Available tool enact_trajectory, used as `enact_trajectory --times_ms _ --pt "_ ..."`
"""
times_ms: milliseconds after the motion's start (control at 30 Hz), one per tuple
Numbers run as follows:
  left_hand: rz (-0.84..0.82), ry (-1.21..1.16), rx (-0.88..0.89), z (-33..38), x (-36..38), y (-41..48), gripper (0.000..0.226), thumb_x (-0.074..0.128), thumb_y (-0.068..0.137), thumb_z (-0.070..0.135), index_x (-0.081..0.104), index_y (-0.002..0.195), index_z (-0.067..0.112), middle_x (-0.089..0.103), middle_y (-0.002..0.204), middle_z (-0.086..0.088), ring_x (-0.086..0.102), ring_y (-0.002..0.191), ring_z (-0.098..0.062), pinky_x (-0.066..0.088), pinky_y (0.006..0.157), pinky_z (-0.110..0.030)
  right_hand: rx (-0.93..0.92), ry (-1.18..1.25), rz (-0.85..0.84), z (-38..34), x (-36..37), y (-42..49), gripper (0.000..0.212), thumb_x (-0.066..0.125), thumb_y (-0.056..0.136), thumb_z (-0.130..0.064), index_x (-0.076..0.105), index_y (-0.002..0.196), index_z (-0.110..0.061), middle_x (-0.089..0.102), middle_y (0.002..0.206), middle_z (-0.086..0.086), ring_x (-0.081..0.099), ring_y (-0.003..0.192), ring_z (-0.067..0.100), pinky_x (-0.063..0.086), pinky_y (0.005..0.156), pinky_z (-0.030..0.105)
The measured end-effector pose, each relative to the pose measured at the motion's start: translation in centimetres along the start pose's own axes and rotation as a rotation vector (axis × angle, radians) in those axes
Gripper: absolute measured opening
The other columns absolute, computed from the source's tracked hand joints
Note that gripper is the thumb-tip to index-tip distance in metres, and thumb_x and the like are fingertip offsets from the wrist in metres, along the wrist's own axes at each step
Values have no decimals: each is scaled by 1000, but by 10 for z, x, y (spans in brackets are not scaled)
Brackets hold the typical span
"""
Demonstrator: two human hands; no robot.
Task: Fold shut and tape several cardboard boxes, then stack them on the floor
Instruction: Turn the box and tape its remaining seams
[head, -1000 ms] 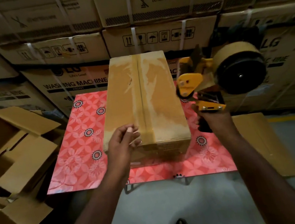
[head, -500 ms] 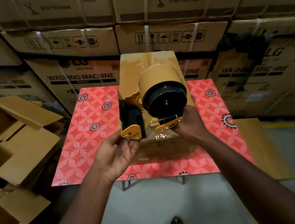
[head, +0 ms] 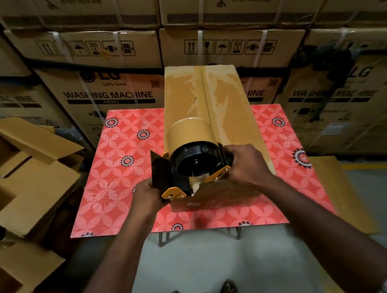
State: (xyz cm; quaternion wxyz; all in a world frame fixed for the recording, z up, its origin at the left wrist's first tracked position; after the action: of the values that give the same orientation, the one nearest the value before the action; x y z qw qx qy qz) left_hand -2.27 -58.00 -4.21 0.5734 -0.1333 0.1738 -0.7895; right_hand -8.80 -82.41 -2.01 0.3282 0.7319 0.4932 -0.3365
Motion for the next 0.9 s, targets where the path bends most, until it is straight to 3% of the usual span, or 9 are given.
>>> enact_trajectory --times_ms 100,233,333,433,533,600,733,800,900 --pt "-28 166 99 11 -6 5 29 57 90 -16 70 77 7 72 60 -2 71 56 -15 56 51 -23 -23 -108 -2 1 3 2 28 81 72 -40 73 92 -23 70 70 -5 67 64 20 52 55 32" --pt "50 222 176 14 -26 28 19 60 99 3 76 90 8 75 74 -11 74 70 -27 58 57 -24 -65 -202 55 5 -5 8 29 80 72 -42 70 89 -20 63 62 -6 63 57 21 46 51 29" --pt "65 308 236 10 -34 37 16 62 100 11 76 94 14 75 73 -8 72 61 -16 57 54 -21 -64 -251 50 8 -5 12 33 78 71 -47 69 92 -23 65 64 -6 64 59 21 53 54 34" --pt "73 410 300 5 -33 40 18 65 98 16 74 84 24 74 66 2 70 57 -12 59 56 -23 -81 -270 14 10 3 11 35 75 74 -51 70 97 -26 68 68 -8 66 62 18 57 59 34" --pt "125 545 372 1 -28 38 21 65 96 12 71 79 23 67 56 15 64 50 -3 47 46 -12 -81 -290 -5 11 8 9 38 72 76 -56 69 99 -27 69 71 -7 68 65 20 57 61 34" --pt "164 552 394 -4 -24 34 23 64 93 6 70 80 24 64 51 14 61 47 -1 42 42 -14 -86 -325 -10 10 10 10 36 72 77 -55 69 98 -26 69 70 -6 67 65 21 56 61 34" --pt "148 346 210 -35 -18 44 20 55 93 2 67 89 17 63 65 2 54 52 -9 39 51 -26 -95 -357 2 9 11 11 32 69 80 -53 68 95 -24 67 68 -4 65 63 22 56 62 34" --pt "82 136 49 -61 -15 53 22 45 96 -1 60 89 14 56 69 -2 45 58 -16 36 53 -26 -89 -375 2 9 12 11 32 69 80 -54 68 94 -25 66 68 -4 65 62 22 56 62 35" --pt "37 -29 -158 -91 -12 55 23 41 99 3 56 86 15 51 72 -2 43 60 -12 33 56 -24 -88 -385 5 9 13 11 32 70 79 -55 66 92 -26 65 67 -6 63 61 21 55 60 34"
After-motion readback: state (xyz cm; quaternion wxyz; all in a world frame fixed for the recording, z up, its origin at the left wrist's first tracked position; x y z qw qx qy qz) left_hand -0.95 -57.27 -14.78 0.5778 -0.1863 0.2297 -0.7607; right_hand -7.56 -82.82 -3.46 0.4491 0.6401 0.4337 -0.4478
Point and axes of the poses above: each hand's wrist, its own y-axis towards the middle knuckle, its own x-axis out of the palm, z = x × y, the point moved 3 cm from there along y, towards the middle knuckle
